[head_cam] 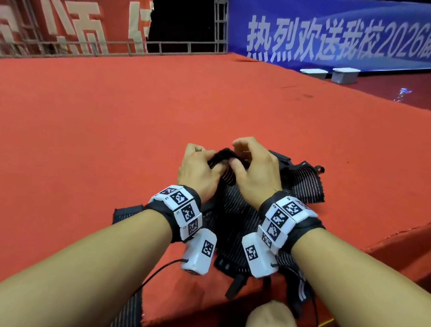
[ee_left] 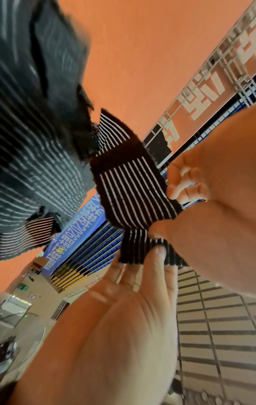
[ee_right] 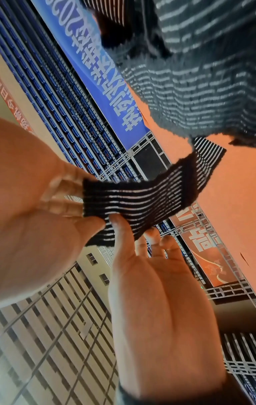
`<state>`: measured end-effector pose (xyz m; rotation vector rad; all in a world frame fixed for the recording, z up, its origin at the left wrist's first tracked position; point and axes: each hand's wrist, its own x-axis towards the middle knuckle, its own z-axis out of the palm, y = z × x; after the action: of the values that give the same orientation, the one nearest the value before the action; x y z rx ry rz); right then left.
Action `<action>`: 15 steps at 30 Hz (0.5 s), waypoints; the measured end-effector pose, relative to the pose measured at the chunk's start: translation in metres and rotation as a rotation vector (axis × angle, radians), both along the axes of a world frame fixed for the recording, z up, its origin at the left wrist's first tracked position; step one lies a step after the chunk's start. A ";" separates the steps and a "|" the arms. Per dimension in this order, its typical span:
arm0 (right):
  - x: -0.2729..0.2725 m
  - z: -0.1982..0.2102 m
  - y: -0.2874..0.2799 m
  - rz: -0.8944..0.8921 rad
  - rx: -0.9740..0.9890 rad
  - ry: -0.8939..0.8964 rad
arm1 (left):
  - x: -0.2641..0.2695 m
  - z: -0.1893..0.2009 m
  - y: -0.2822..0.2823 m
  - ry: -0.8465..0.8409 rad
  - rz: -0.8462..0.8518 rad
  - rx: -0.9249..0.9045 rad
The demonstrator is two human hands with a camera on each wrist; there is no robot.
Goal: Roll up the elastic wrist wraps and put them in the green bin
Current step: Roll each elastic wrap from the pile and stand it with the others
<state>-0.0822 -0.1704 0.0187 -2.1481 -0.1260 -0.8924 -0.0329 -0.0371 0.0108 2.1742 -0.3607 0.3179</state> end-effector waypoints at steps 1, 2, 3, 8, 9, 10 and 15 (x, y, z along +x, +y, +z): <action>0.000 0.003 0.004 -0.012 -0.010 0.009 | -0.002 0.005 0.006 -0.007 -0.003 -0.018; 0.000 0.006 0.008 -0.021 -0.014 0.011 | -0.004 0.009 0.011 -0.024 -0.002 -0.029; 0.000 0.009 0.013 -0.026 -0.010 0.008 | -0.006 0.014 0.017 -0.046 0.005 -0.049; -0.003 0.030 0.045 0.009 0.117 0.011 | -0.021 0.041 0.050 -0.167 0.031 -0.190; -0.003 0.034 0.053 0.051 0.165 0.023 | -0.025 0.045 0.056 -0.169 -0.008 -0.221; -0.003 0.038 0.061 0.104 0.218 0.039 | -0.028 0.050 0.062 -0.162 -0.049 -0.249; -0.002 0.056 0.092 0.311 0.350 0.043 | -0.037 0.069 0.103 -0.137 -0.194 -0.383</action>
<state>-0.0844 -0.0782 0.0743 -1.7608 -0.2554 -0.6342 -0.0696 0.0661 0.0799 1.7336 -0.5371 0.3932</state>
